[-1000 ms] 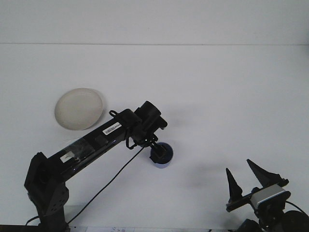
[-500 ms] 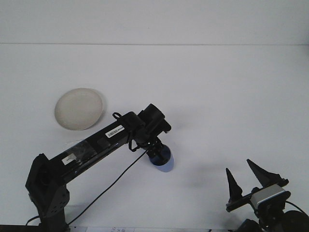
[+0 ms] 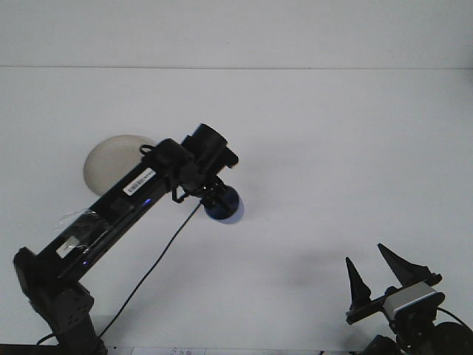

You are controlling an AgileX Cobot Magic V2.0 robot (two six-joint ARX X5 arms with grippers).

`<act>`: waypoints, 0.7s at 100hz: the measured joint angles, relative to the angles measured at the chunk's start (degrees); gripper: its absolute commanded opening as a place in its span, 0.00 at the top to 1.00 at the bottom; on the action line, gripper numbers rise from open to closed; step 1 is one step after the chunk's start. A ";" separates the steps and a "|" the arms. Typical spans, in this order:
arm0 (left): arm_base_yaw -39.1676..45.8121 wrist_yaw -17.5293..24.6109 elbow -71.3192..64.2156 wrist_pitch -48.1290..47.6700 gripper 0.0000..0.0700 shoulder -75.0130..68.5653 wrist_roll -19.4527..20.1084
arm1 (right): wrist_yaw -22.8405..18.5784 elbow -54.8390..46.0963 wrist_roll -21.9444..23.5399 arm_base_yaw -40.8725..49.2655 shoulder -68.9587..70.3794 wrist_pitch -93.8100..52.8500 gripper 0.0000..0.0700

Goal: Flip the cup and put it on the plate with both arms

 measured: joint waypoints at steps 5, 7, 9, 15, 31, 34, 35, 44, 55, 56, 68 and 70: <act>2.51 -2.58 2.10 -1.16 0.99 -0.98 0.13 | 0.00 0.00 -0.02 0.00 0.00 -0.02 0.32; 3.63 -3.63 2.95 -1.64 0.99 -1.31 0.13 | 0.00 0.00 0.00 0.00 0.00 -0.02 0.32; 4.76 -4.55 3.74 -2.10 0.99 -1.57 0.15 | 0.00 0.00 0.00 0.00 0.00 -0.02 0.32; 8.74 -6.86 5.70 -3.32 0.99 -2.05 0.09 | -0.02 0.00 0.00 0.00 0.00 -0.02 0.32; 20.92 -8.07 5.90 -3.48 0.99 -1.88 -1.18 | -0.02 0.00 -0.02 0.00 0.00 -0.02 0.32; 23.15 -8.13 5.90 -3.43 0.99 -1.77 -1.51 | -0.02 0.00 0.00 0.00 0.00 0.00 0.32; 23.89 -8.15 5.90 -3.37 0.99 -1.73 -1.62 | -0.02 0.00 0.00 0.00 0.00 -0.02 0.32; 29.48 -8.20 5.90 -2.27 0.99 -1.66 -2.67 | -0.02 0.00 0.00 0.00 0.00 0.00 0.32; 34.14 -7.93 5.90 -0.98 0.99 -1.64 -3.78 | -0.04 0.00 0.00 0.00 0.00 0.00 0.32; 34.45 -7.85 5.90 -0.92 0.99 -1.62 -3.89 | -0.04 0.00 0.00 0.00 0.00 -0.02 0.32; 37.07 -6.40 5.90 0.22 0.99 -1.05 -4.46 | -0.04 0.00 0.00 0.00 0.00 -0.02 0.32; 37.31 -6.40 5.90 0.48 0.99 -0.76 -4.48 | -0.04 0.00 -0.02 0.00 0.00 -0.02 0.32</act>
